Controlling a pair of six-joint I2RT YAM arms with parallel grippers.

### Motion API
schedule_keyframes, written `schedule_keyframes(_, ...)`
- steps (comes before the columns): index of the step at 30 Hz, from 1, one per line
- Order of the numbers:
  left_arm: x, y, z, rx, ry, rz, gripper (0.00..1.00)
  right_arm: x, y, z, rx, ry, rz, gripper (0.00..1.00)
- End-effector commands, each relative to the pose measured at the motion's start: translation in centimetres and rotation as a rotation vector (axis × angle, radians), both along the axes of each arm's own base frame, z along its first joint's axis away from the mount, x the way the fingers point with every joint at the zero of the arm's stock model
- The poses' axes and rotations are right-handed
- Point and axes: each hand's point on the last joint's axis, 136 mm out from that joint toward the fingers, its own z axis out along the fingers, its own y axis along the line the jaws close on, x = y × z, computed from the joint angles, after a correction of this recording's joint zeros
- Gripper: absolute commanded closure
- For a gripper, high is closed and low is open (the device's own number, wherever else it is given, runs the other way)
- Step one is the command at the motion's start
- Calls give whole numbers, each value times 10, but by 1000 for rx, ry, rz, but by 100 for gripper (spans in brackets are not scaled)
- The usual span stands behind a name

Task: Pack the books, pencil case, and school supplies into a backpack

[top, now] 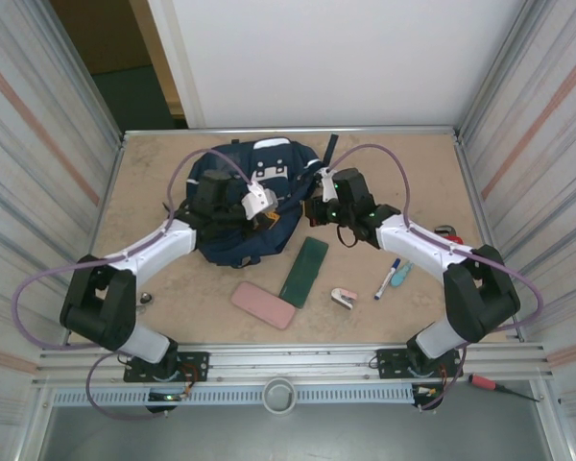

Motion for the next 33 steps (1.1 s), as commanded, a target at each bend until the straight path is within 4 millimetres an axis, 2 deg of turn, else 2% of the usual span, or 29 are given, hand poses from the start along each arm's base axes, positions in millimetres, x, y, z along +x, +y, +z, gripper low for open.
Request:
schedule_keyframes(1, -6, 11, 54, -139, -138, -38, 100, 33, -53, -15, -103, 8, -208, 100)
schedule_keyframes(5, -5, 26, 53, -161, -148, 10, 99, 42, -60, -18, -121, 18, -247, 100)
schedule_keyframes(10, 5, 38, 23, -81, -102, 87, 94, 40, -45, -4, -56, -18, -193, 100)
schedule_keyframes(13, 4, 37, 13, -48, -49, 98, 75, 34, -33, 6, -33, -39, -151, 100)
schedule_keyframes(15, 1, 32, 17, -29, -58, 103, 59, 29, -24, 11, -22, -47, -127, 100)
schedule_keyframes(18, -1, 21, 26, -10, -112, 113, 43, 24, -16, 17, -19, -62, -111, 100)
schedule_keyframes(20, 0, 13, 30, 4, -123, 122, 37, 22, -11, 21, -15, -68, -102, 100)
schedule_keyframes(23, 5, 1, 26, 33, -102, 131, 32, 19, -6, 26, -10, -78, -92, 100)
schedule_keyframes(27, 14, -16, 11, 86, -65, 142, 30, 16, 0, 34, 10, -87, -77, 100)
schedule_keyframes(33, 19, -36, -3, 118, -12, 111, 32, 10, 2, 41, 21, -102, -65, 100)
